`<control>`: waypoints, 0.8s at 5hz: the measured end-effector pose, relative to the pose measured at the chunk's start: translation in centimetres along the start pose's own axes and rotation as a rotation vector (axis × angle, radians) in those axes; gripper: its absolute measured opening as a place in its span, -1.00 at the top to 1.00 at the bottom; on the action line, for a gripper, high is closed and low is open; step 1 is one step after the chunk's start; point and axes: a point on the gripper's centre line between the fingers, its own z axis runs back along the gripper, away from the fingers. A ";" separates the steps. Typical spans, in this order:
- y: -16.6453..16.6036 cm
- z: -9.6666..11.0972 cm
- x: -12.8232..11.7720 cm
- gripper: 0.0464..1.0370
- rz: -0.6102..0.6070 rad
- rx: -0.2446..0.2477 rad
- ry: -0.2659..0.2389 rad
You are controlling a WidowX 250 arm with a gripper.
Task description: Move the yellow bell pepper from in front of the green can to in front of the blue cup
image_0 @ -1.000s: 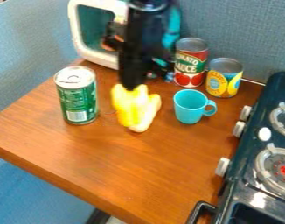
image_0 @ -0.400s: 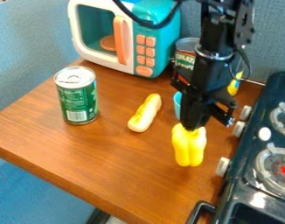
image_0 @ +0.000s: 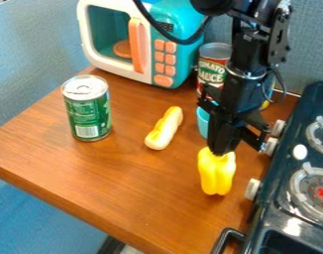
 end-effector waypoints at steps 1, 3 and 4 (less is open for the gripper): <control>0.0 0.0 -0.1 0.82 -0.005 0.006 0.005; 0.3 0.1 -0.4 -0.19 0.018 0.028 0.027; 0.3 0.0 -0.5 -0.78 0.018 0.028 0.029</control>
